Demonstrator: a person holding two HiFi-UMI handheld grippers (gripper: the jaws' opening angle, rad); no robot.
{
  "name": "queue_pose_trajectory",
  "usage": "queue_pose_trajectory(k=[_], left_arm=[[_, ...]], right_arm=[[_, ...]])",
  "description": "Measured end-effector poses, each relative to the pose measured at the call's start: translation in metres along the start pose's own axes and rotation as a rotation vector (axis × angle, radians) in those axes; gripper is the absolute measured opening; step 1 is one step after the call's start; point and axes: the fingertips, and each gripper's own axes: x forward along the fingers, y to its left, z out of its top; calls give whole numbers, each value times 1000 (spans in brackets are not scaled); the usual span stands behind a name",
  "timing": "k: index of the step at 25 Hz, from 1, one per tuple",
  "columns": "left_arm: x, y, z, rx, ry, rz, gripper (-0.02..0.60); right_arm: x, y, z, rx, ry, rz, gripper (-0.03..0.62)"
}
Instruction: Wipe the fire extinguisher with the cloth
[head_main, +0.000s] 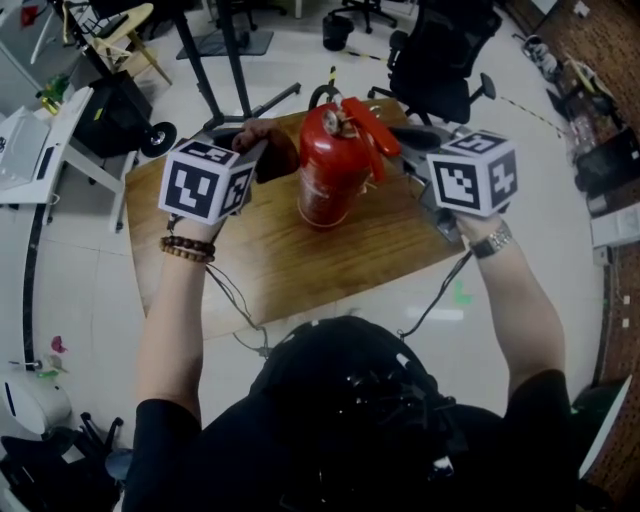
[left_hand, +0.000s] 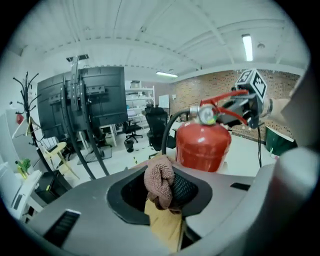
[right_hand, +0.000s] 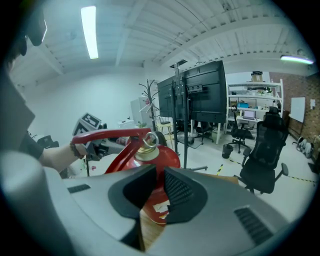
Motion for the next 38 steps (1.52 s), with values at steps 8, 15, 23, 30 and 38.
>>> queue_pose_trajectory(k=[8,15,23,30,38], left_arm=[[-37,-12,86,5,-156,-155,95],[-6,-44,76,3,-107,-282,95],[9,-42,68,20,-90,-280,92],[20,-35,61,121,-23,-181,89],[48,-25,37,194,79,-113,89]], right_arm=[[-1,1,0,12,-3,-8,61],[-1,2,0,18,-1,-21,60],[-1,2,0,22,-4,-38,57],[-2,1,0,30,-6,-52,57],[-2,2,-1,35,-10,-54,57]])
